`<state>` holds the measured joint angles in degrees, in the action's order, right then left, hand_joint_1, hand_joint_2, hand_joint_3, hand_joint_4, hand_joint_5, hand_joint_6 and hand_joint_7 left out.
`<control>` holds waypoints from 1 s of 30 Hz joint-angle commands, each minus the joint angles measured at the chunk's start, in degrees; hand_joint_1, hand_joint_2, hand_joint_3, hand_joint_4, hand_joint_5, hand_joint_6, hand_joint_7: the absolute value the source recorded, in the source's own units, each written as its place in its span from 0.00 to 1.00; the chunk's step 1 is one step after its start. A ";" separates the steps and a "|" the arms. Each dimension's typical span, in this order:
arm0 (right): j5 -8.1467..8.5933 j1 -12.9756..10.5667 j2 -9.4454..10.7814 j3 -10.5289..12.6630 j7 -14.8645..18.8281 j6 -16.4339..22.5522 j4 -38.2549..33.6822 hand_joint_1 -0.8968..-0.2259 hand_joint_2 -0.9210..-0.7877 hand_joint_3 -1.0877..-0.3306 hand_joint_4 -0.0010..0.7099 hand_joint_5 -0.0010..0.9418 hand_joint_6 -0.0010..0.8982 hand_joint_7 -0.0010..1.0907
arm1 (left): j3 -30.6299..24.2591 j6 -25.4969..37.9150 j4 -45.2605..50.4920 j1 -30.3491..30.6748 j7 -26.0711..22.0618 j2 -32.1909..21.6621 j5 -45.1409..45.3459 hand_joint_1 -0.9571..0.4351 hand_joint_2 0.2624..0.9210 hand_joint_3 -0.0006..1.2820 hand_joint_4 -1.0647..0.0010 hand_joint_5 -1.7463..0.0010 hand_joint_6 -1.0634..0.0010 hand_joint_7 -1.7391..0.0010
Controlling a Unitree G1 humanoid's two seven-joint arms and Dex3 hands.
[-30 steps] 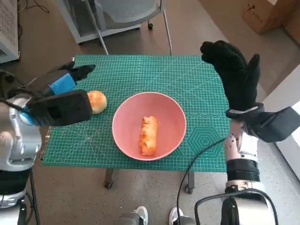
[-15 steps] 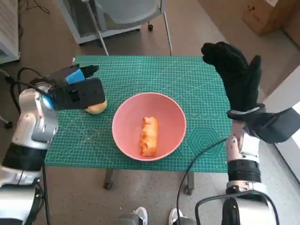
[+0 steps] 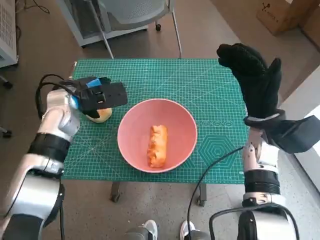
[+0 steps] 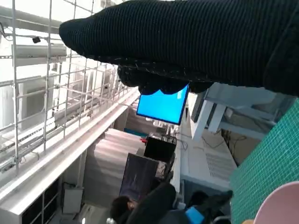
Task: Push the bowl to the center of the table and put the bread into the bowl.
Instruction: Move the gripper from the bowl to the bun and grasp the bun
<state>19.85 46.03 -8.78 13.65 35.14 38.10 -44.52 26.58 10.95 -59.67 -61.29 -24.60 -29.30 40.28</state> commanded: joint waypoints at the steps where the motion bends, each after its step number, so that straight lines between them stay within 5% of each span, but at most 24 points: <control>1: -0.83 -1.85 -0.47 -0.07 -0.82 0.31 0.47 0.52 0.00 0.73 0.35 0.00 0.40 0.00 | 2.27 -1.39 -6.34 -2.89 1.54 1.86 1.43 0.62 0.66 0.00 1.00 1.00 0.81 1.00; 11: -0.96 -2.48 -0.90 -0.15 -1.54 0.10 1.39 0.52 0.00 0.72 0.35 0.00 0.39 0.00 | 5.11 -2.77 -12.07 -3.64 2.58 3.77 2.27 0.65 0.67 0.01 0.96 0.99 0.81 1.00; 18: -0.84 -2.85 -0.86 -0.28 -2.08 -0.29 2.13 0.52 0.00 0.72 0.35 0.00 0.39 0.00 | 5.80 -2.85 -14.51 -2.80 3.92 4.24 2.53 0.68 0.73 0.02 0.67 0.95 0.79 1.00; 19: -0.85 -2.88 -0.84 -0.31 -2.15 -0.32 2.20 0.52 0.00 0.72 0.35 0.00 0.39 0.00 | 5.97 -2.79 -14.75 -2.77 4.11 4.31 2.66 0.69 0.74 0.02 0.61 0.88 0.77 1.00; 24: -0.96 -3.12 -0.74 -0.49 -2.57 -0.55 2.80 0.51 0.00 0.72 0.35 0.00 0.39 0.00 | 7.08 -2.29 -15.66 -2.26 5.82 4.73 3.37 0.69 0.78 0.02 0.62 0.50 0.75 1.00; 26: -0.95 -3.20 -0.72 -0.60 -2.69 -0.69 3.07 0.51 0.00 0.72 0.35 0.00 0.39 0.00 | 6.84 -1.88 -15.86 -1.97 6.98 4.92 2.95 0.84 0.91 0.07 0.50 0.36 0.74 1.00; 30: -0.91 -3.22 -0.75 -0.70 -2.76 -0.91 3.22 0.51 0.00 0.72 0.35 0.00 0.39 0.00 | 6.39 -1.57 -15.92 -1.49 9.76 5.07 2.40 0.92 0.96 0.09 0.42 0.29 0.70 0.99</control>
<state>19.75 44.18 -9.05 13.25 32.88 38.27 -41.33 33.14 9.00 -75.20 -63.27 -16.60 -24.59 42.78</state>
